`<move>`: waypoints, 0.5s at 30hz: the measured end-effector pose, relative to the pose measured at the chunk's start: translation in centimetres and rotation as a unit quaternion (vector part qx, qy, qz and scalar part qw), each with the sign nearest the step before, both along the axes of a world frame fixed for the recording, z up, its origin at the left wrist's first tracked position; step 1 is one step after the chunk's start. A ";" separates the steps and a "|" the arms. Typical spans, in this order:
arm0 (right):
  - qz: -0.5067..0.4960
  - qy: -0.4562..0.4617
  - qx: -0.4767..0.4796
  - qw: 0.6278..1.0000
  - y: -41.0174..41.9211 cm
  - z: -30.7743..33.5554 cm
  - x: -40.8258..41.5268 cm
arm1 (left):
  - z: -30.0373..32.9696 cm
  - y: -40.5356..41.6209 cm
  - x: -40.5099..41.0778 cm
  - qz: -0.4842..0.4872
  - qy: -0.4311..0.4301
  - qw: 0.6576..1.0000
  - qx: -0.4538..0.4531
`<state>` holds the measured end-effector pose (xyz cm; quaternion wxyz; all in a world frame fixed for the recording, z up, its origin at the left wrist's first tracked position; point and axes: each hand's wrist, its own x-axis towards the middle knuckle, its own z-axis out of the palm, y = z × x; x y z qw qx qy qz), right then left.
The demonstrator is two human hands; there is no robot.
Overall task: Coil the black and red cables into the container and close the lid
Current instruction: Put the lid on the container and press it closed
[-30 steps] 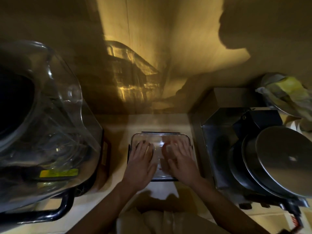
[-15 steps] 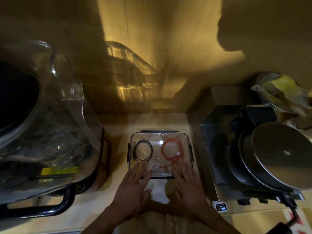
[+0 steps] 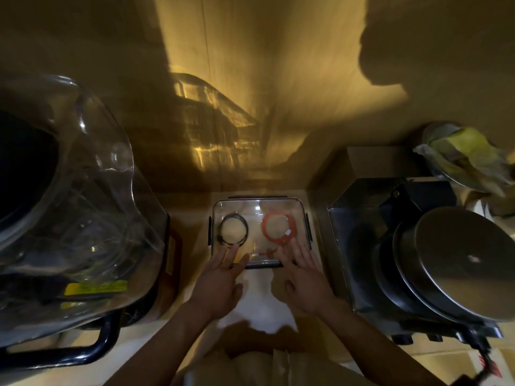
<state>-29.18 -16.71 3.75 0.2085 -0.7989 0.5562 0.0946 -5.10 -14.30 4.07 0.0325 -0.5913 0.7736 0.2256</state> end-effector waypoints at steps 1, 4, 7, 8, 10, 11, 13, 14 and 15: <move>0.002 -0.001 0.006 1.000 -0.7 0.1 0.1 | 0.0 -0.6 0.0 0.003 -0.003 1.000 0.005; 0.002 -0.003 0.011 1.000 -2.4 0.1 0.1 | -0.1 -2.1 0.2 0.006 -0.009 1.000 0.015; 0.002 0.001 0.014 1.000 -3.8 -0.1 0.1 | -0.2 -3.2 0.0 0.020 -0.011 1.000 0.019; 0.002 0.001 0.017 1.000 -4.2 -0.1 0.1 | -0.2 -3.5 0.0 0.026 -0.012 0.999 0.020; 0.002 0.005 0.034 0.999 -5.2 0.1 0.3 | -0.1 -4.3 -0.2 0.041 -0.010 0.999 0.021; 0.002 0.007 0.045 0.999 -5.8 0.3 0.3 | -0.1 -4.7 -0.3 0.047 -0.009 0.999 0.024; -0.003 0.005 0.062 0.998 -6.6 0.6 0.5 | -0.1 -5.2 -0.4 0.052 -0.008 0.998 0.035; -0.007 0.001 0.066 0.998 -6.9 0.8 0.6 | -0.1 -5.4 -0.5 0.053 -0.010 0.998 0.038; -0.012 -0.002 0.069 0.998 -7.1 0.9 0.6 | -0.1 -5.7 -0.5 0.054 -0.013 0.998 0.040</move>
